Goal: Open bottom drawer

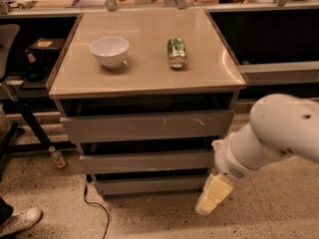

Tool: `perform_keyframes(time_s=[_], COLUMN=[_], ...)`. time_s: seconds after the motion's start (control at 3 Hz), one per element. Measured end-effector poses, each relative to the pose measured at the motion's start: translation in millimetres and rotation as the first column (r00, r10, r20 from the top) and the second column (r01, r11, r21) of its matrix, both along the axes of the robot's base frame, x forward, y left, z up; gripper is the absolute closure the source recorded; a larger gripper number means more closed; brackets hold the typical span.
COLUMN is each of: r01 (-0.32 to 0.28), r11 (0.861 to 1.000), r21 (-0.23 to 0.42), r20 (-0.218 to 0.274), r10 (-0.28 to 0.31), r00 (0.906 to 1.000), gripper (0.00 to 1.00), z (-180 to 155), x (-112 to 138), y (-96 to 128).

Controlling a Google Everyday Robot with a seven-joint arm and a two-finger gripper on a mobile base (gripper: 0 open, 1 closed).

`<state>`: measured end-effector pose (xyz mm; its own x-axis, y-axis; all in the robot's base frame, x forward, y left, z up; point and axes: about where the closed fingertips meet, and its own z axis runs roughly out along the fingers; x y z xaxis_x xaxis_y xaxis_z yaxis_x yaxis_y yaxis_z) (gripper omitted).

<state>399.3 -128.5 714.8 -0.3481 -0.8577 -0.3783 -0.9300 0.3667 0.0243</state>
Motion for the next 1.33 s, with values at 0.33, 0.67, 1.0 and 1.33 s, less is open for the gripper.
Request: perform_keyframes(time_s=[0.33, 0.67, 1.0, 1.33], r01=[-0.004, -0.009, -0.008, 0.007], r11=[0.998, 0.993, 0.993, 0.989], r21=[0.064, 0.115, 0.115, 0.146], r20=[-0.039, -0.103, -0.103, -0.14], r10=[0.006, 0.02, 0.02, 0.013], r00=[0.9992, 0.9945, 0.9945, 0.9901], gripper=[0.0, 0.0, 0.0, 0.0], z=[-60.9, -113.9, -114.0, -138.9], x=[11.4, 16.1, 16.1, 15.2], y=[20.4, 41.7, 41.7, 47.8])
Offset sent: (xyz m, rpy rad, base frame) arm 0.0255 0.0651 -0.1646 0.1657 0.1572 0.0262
